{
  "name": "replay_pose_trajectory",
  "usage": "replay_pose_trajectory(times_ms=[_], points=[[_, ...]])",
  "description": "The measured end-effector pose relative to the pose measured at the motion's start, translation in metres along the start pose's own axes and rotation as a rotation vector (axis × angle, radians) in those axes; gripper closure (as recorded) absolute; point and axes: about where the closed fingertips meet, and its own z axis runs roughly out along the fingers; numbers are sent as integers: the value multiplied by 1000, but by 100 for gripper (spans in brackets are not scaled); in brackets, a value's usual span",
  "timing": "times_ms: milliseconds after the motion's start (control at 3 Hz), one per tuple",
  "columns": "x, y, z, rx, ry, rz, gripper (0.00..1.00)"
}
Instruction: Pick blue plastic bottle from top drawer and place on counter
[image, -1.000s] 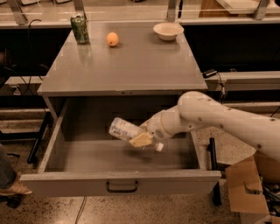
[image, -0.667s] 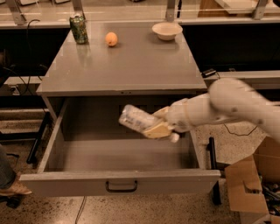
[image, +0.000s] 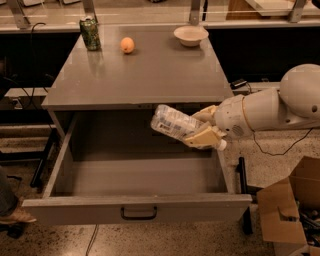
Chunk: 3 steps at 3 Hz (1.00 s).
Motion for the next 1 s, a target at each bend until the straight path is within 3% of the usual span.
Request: replay_pose_trajectory(times_ms=[333,667,1000], points=[[-26,-23,-2,14,30,-48,100],[-69,-66,0,33,86,-136,100],[-97,-110,19,32,128,-184,100]])
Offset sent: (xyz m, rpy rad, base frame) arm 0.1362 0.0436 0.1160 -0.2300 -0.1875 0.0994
